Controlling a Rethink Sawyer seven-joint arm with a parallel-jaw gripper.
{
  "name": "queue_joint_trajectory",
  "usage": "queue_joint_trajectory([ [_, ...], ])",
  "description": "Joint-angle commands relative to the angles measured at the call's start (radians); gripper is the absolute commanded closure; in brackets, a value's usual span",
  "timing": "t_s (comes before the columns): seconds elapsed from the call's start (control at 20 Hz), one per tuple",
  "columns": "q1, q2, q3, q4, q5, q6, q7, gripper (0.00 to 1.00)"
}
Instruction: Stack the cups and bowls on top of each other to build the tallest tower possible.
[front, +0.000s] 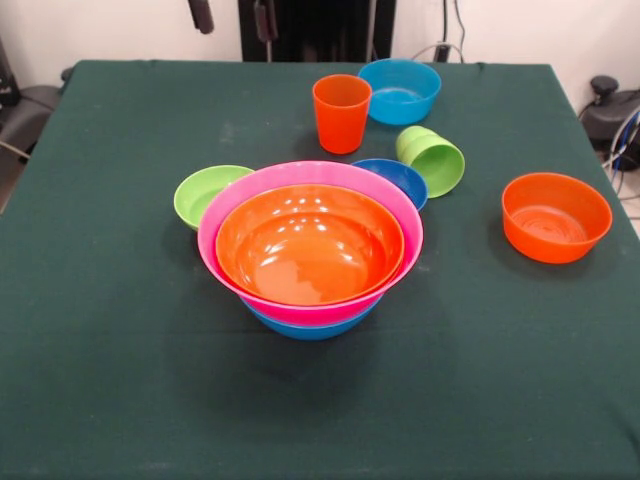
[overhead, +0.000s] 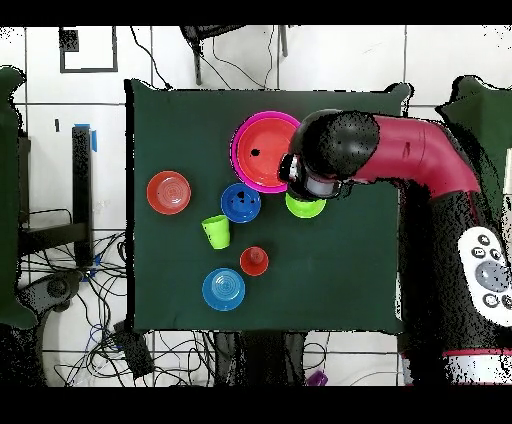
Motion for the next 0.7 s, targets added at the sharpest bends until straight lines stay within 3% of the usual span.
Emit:
queue_joint_trajectory([
  [0.05,0.043,0.086,0.015,-0.018,-0.087,-0.075,-0.101,0.00],
  [0.45,0.090,0.163,0.043,-0.132,-0.077,-0.065,-0.113,0.00],
  [0.7,0.093,0.264,0.052,-0.366,-0.111,0.073,-0.228,0.00],
])
